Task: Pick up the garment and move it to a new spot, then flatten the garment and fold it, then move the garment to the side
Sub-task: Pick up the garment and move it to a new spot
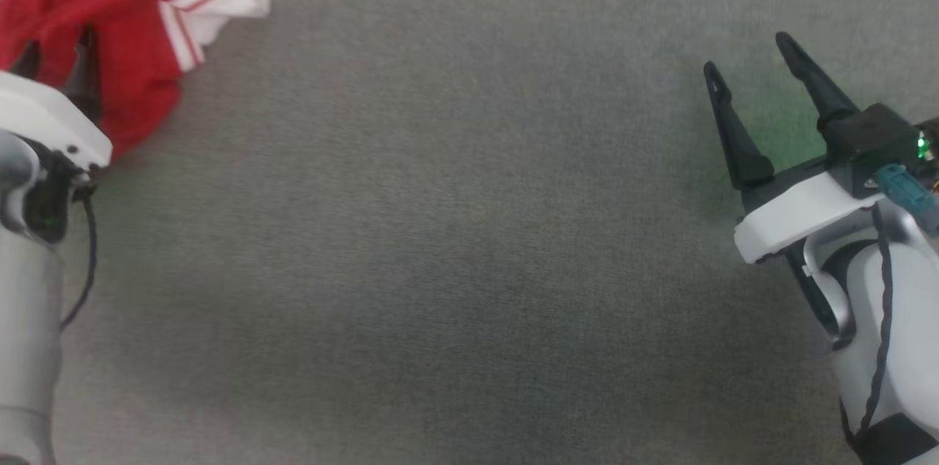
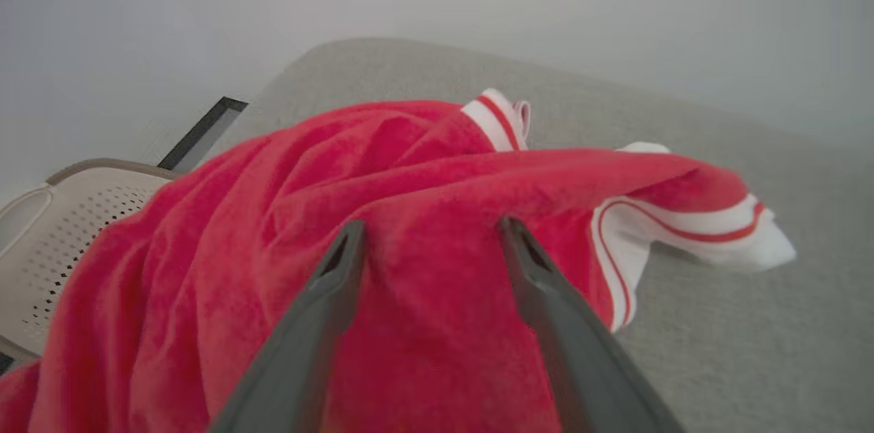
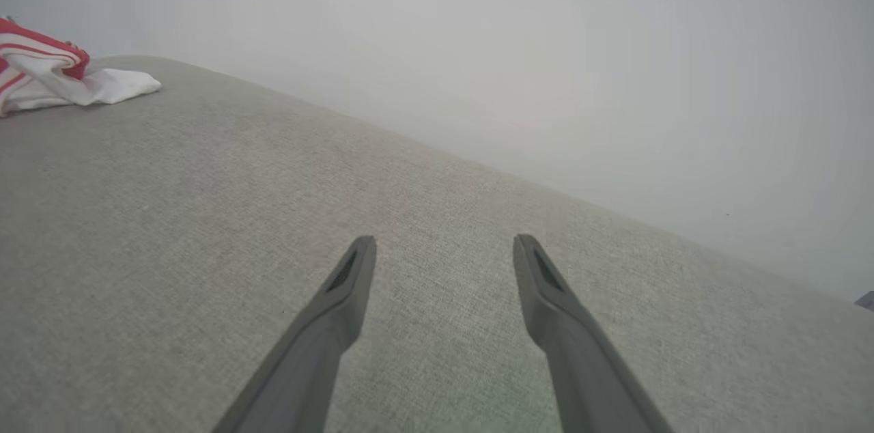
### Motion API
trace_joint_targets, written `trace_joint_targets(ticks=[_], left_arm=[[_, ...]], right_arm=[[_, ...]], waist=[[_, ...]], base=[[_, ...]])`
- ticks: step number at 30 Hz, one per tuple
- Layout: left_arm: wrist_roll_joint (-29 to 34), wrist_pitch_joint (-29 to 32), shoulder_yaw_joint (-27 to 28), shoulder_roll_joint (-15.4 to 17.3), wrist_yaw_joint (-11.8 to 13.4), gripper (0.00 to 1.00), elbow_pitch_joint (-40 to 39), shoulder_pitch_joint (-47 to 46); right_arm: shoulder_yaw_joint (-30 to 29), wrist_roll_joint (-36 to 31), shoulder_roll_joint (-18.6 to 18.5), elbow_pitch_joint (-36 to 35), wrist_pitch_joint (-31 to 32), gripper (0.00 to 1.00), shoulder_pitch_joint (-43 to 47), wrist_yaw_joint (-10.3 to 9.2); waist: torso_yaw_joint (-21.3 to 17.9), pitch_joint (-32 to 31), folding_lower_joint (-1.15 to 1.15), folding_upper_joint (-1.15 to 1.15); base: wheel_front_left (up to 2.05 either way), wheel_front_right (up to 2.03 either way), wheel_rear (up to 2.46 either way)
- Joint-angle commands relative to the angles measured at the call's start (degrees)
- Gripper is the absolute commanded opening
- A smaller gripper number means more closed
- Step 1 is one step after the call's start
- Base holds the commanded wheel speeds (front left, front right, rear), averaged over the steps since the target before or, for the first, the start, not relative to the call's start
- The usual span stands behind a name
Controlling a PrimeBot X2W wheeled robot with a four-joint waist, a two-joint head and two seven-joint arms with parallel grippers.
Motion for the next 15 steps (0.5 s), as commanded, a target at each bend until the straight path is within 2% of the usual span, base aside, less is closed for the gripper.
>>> trace_joint_targets(ticks=[1, 6, 11, 14, 15], left_arm=[[-0.8, 1.5, -0.5, 0.6, -0.1, 1.0, 2.0, -2.1], [-0.7, 9.0, -3.4, 1.8, -0.2, 1.0, 10.2, -7.2], [-1.6, 17.9, -6.2, 0.7, -0.2, 1.0, 17.2, -9.2], [-2.5, 21.3, -6.5, -0.1, -0.1, 1.0, 20.6, -9.8], [-2.6, 21.4, -6.8, -0.2, -0.1, 0.79, 20.8, -10.0]], right_arm=[[0.1, -0.2, -0.2, -0.7, 0.3, 1.0, -0.8, -0.04], [0.1, -0.1, -0.8, -2.3, 1.4, 1.0, -1.6, -0.04], [-0.4, -0.1, -1.3, -3.5, 2.2, 1.0, -1.3, -0.04], [-0.6, 0.0, -1.4, -3.8, 2.4, 1.0, -1.2, -0.04], [-0.7, 0.0, -1.4, -3.8, 2.5, 1.0, -1.2, -0.04]], waist=[[-2.0, 3.8, 0.0, 0.0], [-3.0, 6.5, 0.0, 0.0], [-3.2, 7.7, 0.0, 0.0], [-3.3, 7.8, 0.0, 0.0], [-3.3, 7.7, 0.0, 0.0]], base=[[0.0, 0.0, 0.0], [0.0, 0.0, 0.0], [0.0, 0.0, 0.0], [0.0, 0.0, 0.0], [0.0, 0.0, 0.0]])
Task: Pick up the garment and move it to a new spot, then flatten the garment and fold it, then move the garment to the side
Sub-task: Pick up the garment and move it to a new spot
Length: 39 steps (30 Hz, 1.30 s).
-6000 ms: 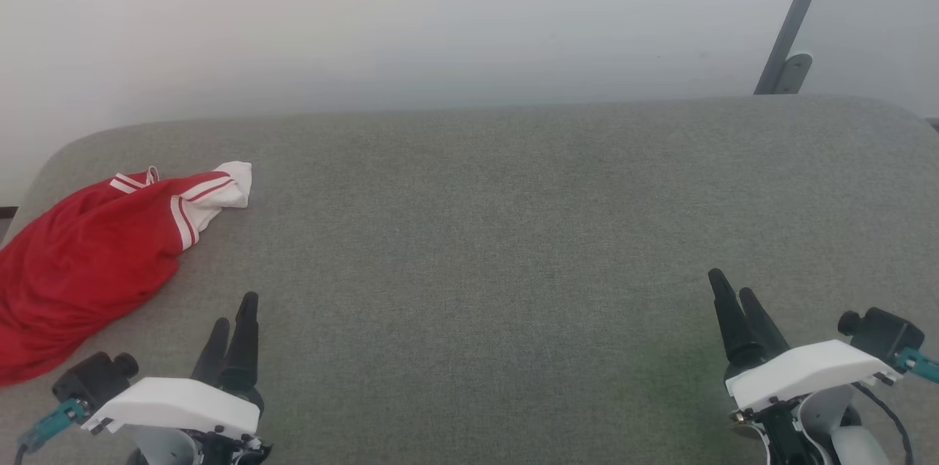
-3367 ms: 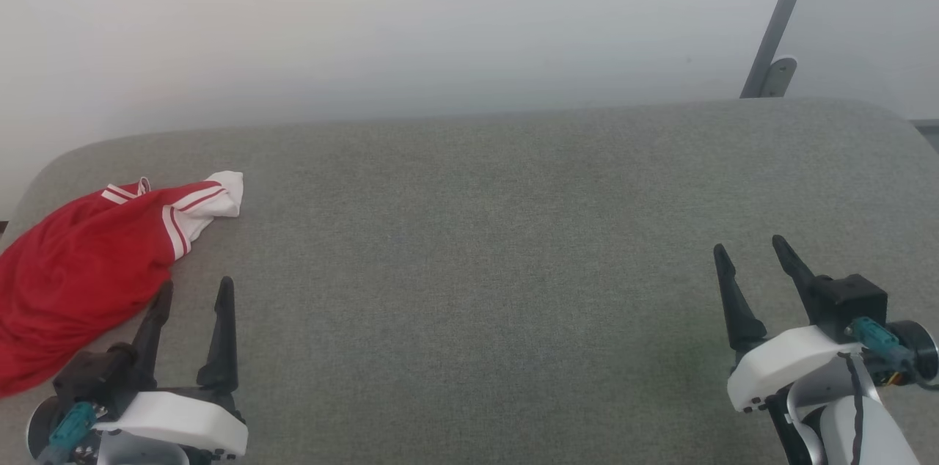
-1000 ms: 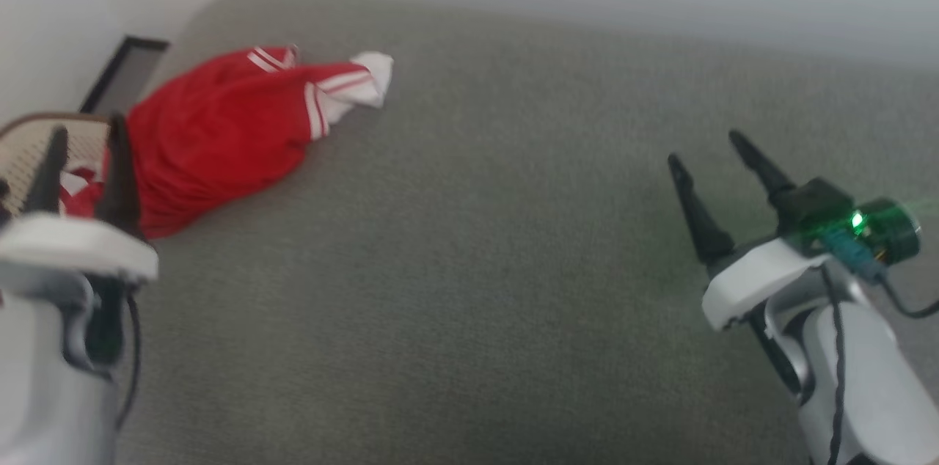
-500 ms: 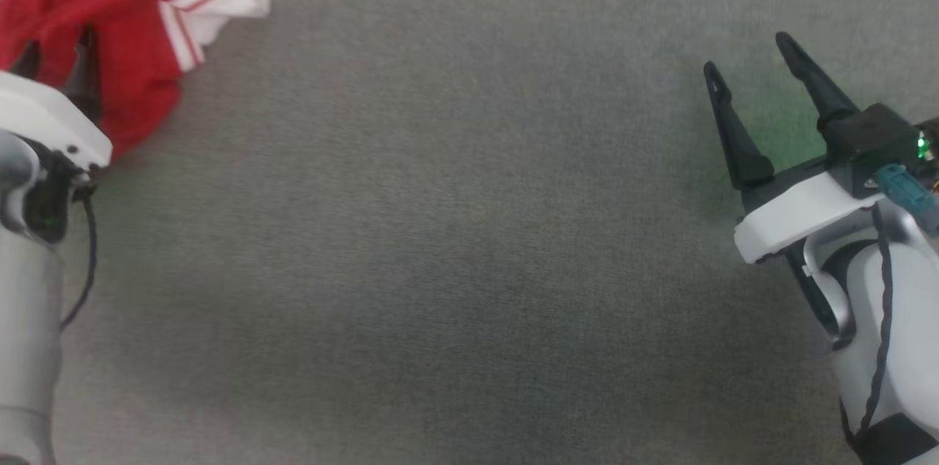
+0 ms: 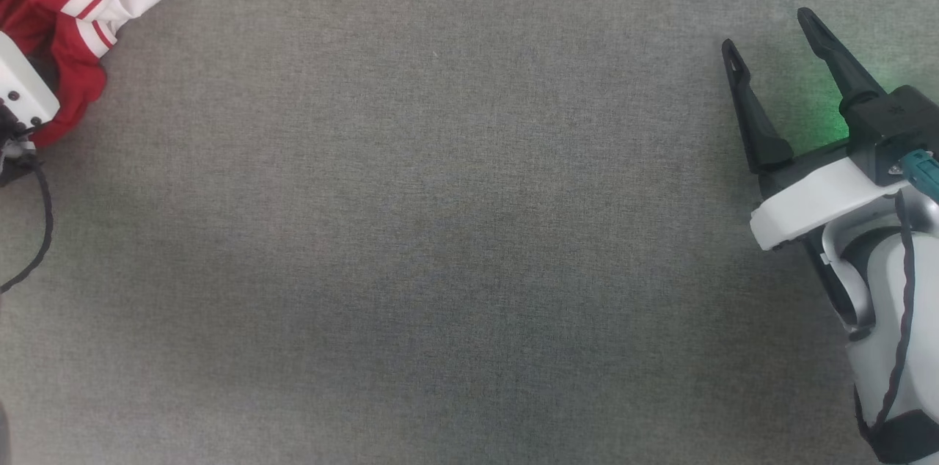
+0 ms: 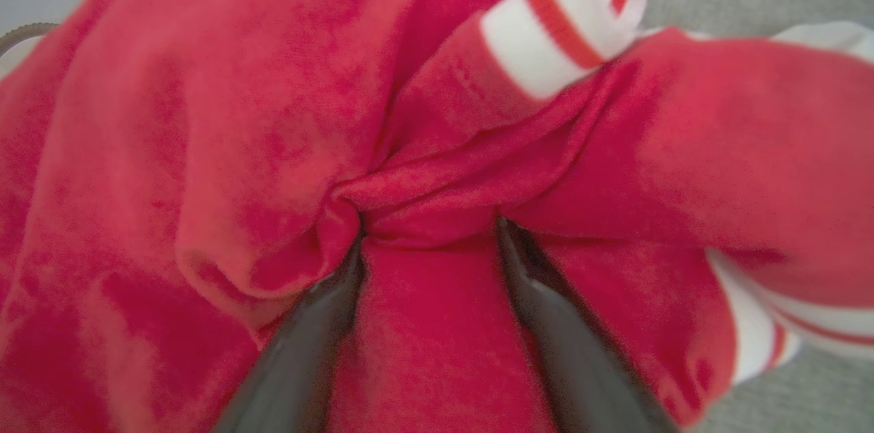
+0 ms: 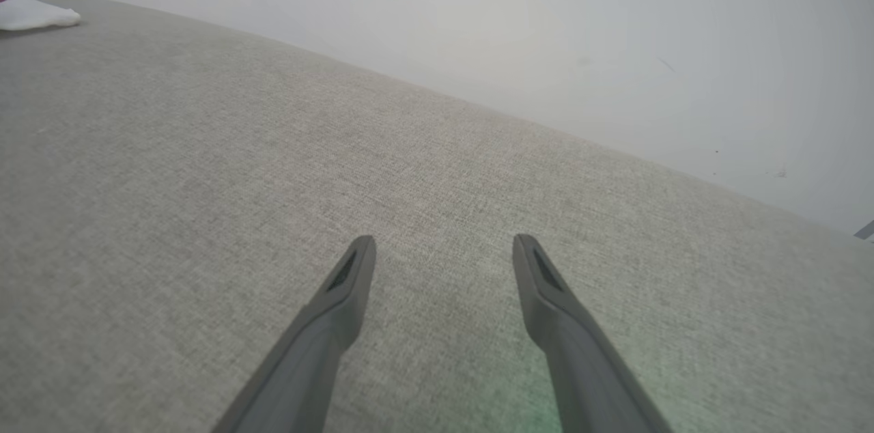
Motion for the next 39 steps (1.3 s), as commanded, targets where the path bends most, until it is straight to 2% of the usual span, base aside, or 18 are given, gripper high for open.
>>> trace_joint_targets(ticks=[1, 2, 13, 22, 35, 39], left_arm=[[0.0, 1.8, -2.0, -4.1, 0.0, 0.22, 2.9, 4.2], [-0.1, 1.0, -2.2, -3.7, 0.0, 0.0, 2.8, 4.2], [-1.9, -8.6, -5.9, 1.2, 0.0, 0.0, -4.1, 4.1], [-3.3, -13.2, -10.9, 6.2, 0.0, 0.0, -13.3, 5.1], [-7.4, -9.7, -13.3, 14.2, 0.0, 0.0, -29.1, 10.4], [-8.4, -6.3, -12.7, 16.9, 2.0, 0.0, -39.7, 14.4]], right_arm=[[0.0, 0.0, 0.0, -0.2, 0.2, 1.0, -0.1, -0.04], [-0.1, 0.0, 0.1, -0.1, 0.2, 1.0, 0.0, -0.04], [-1.7, 0.6, 1.4, 3.3, -2.4, 1.0, 2.7, -0.04], [-2.1, 1.1, 3.4, 7.0, -5.0, 1.0, 5.0, -0.04], [-3.1, 2.0, 5.4, 10.1, -7.7, 1.0, 7.9, -0.04], [-4.3, 1.9, 5.9, 10.8, -8.4, 1.0, 9.0, -0.04]], waist=[[0.0, -0.3, 0.0, 0.0], [0.0, -0.6, 0.0, 0.0], [1.0, -8.2, 0.0, 0.0], [1.6, -16.4, 0.0, 0.0], [0.7, -24.5, 0.0, 0.0], [-0.9, -26.8, 0.0, 0.0]], base=[[0.0, 0.0, 0.0], [0.0, 0.0, 0.0], [0.0, 0.0, 0.0], [0.0, 0.0, 0.0], [0.0, 0.0, 0.0], [0.0, 0.0, 0.0]])
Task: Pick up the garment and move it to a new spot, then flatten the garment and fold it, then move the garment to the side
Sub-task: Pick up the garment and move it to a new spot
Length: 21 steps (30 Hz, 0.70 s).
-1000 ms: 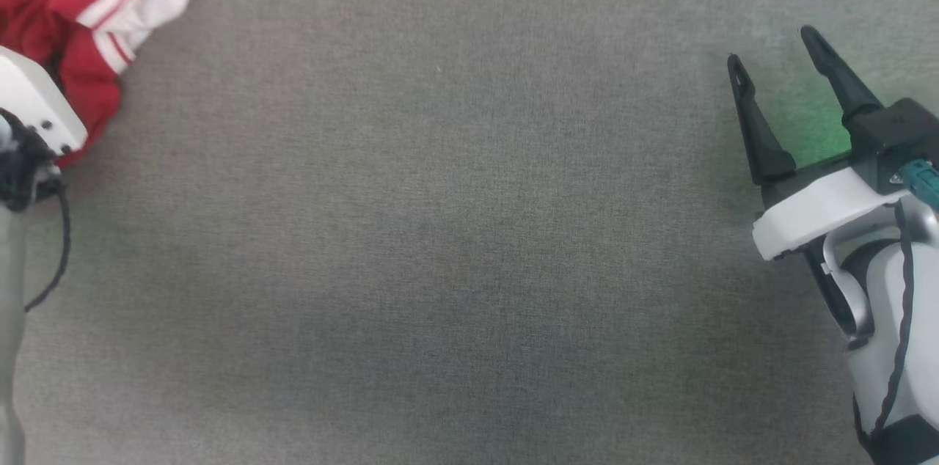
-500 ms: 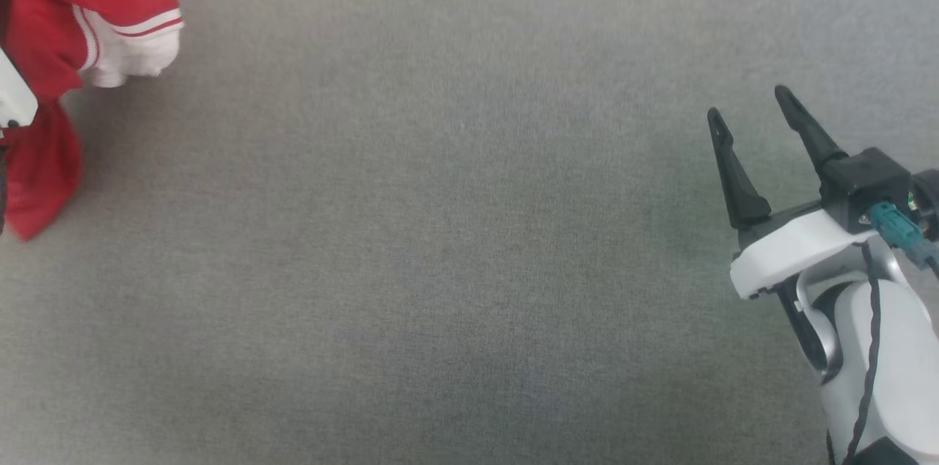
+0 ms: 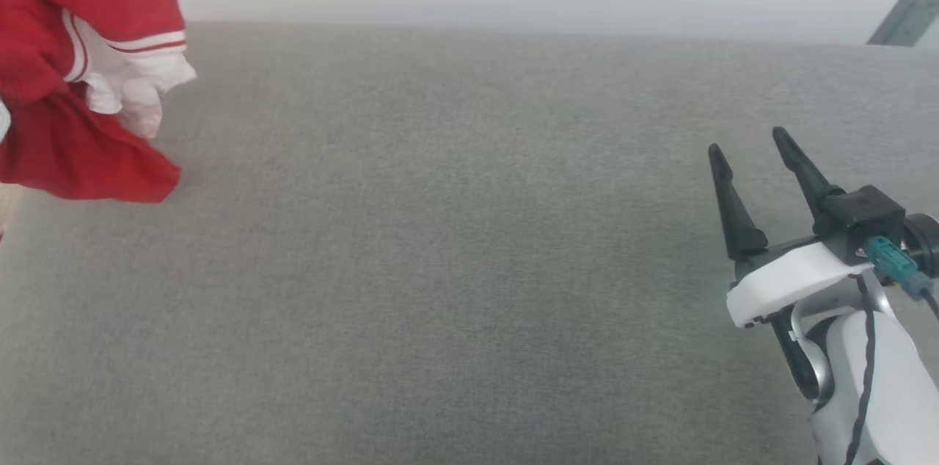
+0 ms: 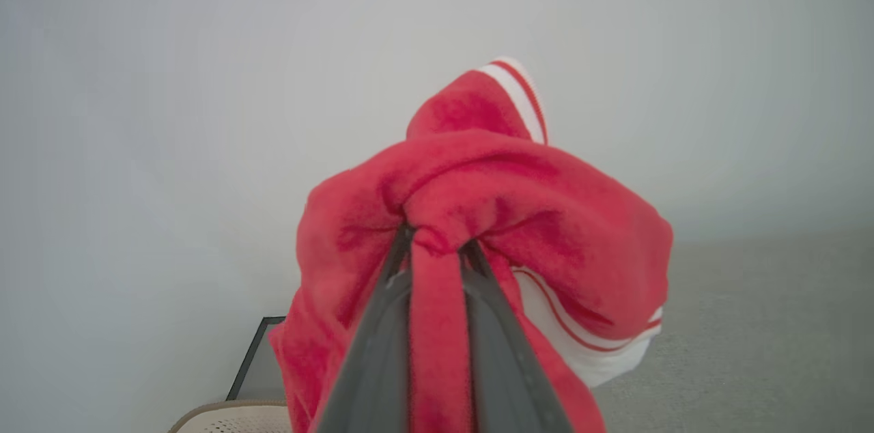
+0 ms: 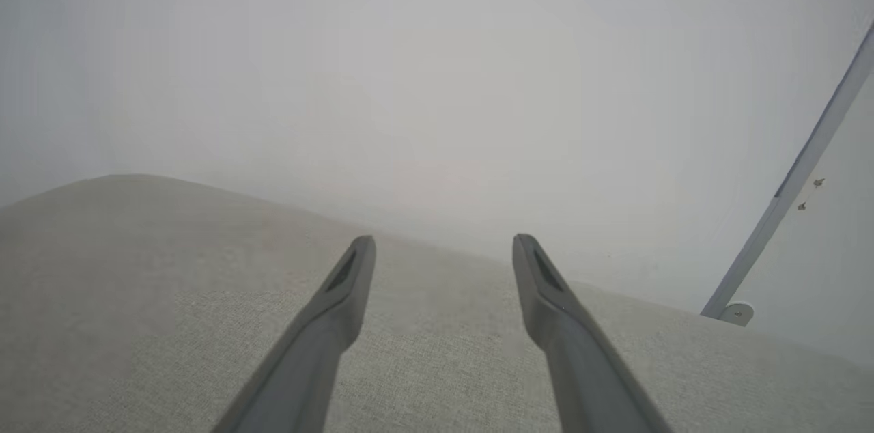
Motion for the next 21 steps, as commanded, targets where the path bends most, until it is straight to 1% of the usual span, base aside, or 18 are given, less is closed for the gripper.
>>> trace_joint_targets(ticks=[1, 3, 6, 11, 16, 21], left_arm=[[-0.9, 0.8, 0.2, 0.2, 0.7, 0.0, -2.1, 1.4], [-1.4, 2.8, 0.4, 1.3, 2.1, 0.0, -7.2, 3.3], [-1.6, 5.7, 0.7, 2.7, 4.8, 0.0, -15.0, 6.4], [-1.8, 9.9, 0.4, 4.1, 9.0, 0.0, -26.6, 10.1], [-1.3, 12.6, -1.0, 4.5, 10.4, 0.0, -34.1, 11.4], [-0.4, 15.4, -4.2, 2.6, 11.4, 0.0, -38.0, 11.1]], right_arm=[[-0.5, 0.1, 0.2, 0.3, -0.6, 1.0, 0.9, -0.04], [-1.5, -0.3, 0.4, 0.5, -0.9, 1.0, 1.1, -0.04], [-2.7, -0.7, 0.9, 0.5, -1.3, 1.0, 1.4, -0.04], [-5.0, -1.3, 1.4, 0.6, -1.7, 1.0, 1.8, -0.04], [-7.1, -1.7, 1.4, 1.3, -2.3, 1.0, 1.3, -0.04], [-9.1, -2.2, 2.2, 2.1, -2.8, 1.0, 1.6, -0.04]], waist=[[-1.1, -1.0, 0.0, 0.0], [-2.1, -1.6, 0.0, 0.0], [-4.1, -2.1, 0.0, 0.0], [-8.0, -2.4, 0.0, 0.0], [-12.2, -1.9, 0.0, 0.0], [-15.8, -1.0, 0.0, 0.0]], base=[[0.0, 0.0, 0.0], [0.0, 0.0, 0.0], [0.0, 0.0, 0.0], [0.0, 0.0, 0.0], [0.0, 0.0, 0.0], [0.0, 0.0, 0.0]])
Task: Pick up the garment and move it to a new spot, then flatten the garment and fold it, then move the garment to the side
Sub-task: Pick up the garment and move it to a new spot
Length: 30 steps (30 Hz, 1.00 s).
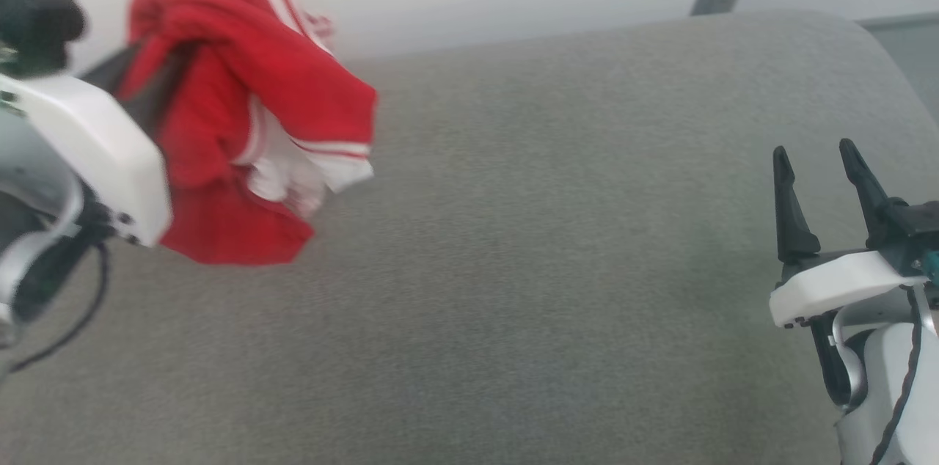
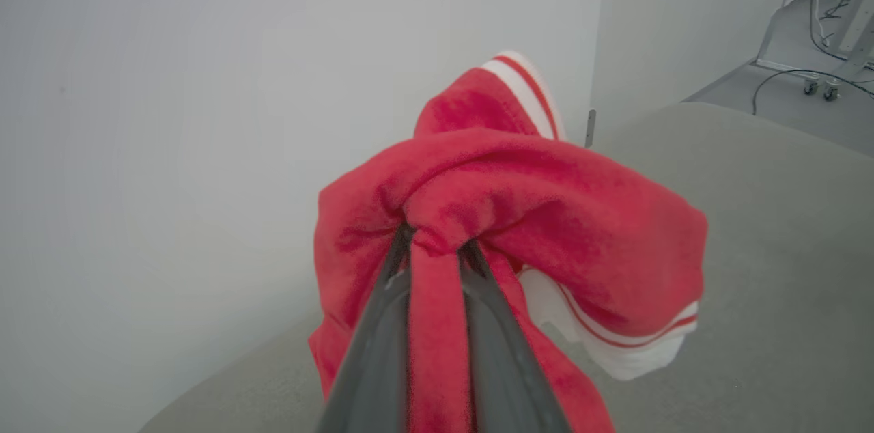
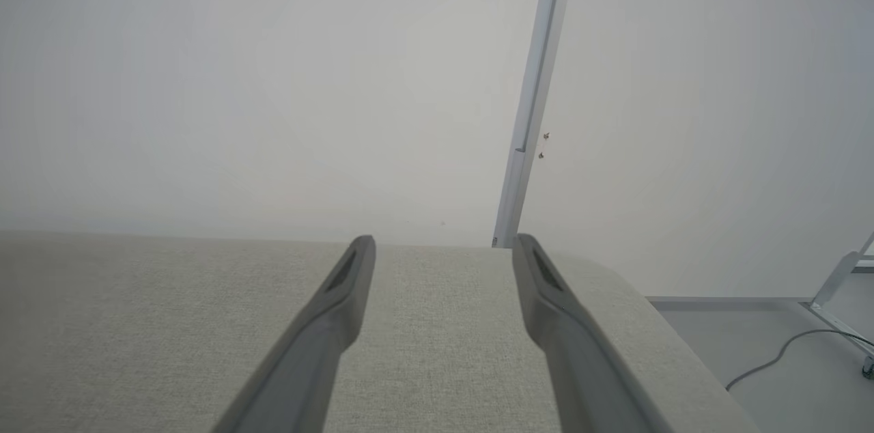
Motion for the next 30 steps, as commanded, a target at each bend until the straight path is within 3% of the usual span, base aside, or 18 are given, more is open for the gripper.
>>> trace_joint_targets(ticks=[1, 13, 28, 30], left_arm=[[0.9, 0.6, -0.7, -0.8, 0.4, 0.0, -0.5, 0.1], [2.0, 4.1, -11.6, -8.9, -1.5, 0.0, 4.7, 1.4], [3.5, 2.5, -21.7, -18.7, -8.2, 0.01, 29.9, 1.4], [3.8, 1.6, -22.5, -19.9, -9.0, 0.24, 32.9, 0.7]], right_arm=[[-0.4, -0.4, 0.5, 0.4, -0.4, 1.0, 0.5, -0.04], [-0.7, -1.1, 3.2, 2.4, -1.9, 1.0, -0.5, -0.04], [2.5, -1.2, 5.0, 6.4, -3.0, 1.0, -3.4, -0.04], [2.8, -1.3, 5.1, 6.7, -3.1, 1.0, -3.7, -0.04]], waist=[[-2.0, 0.8, 0.0, 0.0], [-6.0, 4.4, 0.0, 0.0], [-7.6, 6.4, 0.0, 0.0], [-7.5, 6.3, 0.0, 0.0]], base=[[0.0, 0.0, 0.0], [0.0, 0.0, 0.0], [0.0, 0.0, 0.0], [0.0, 0.0, 0.0]])
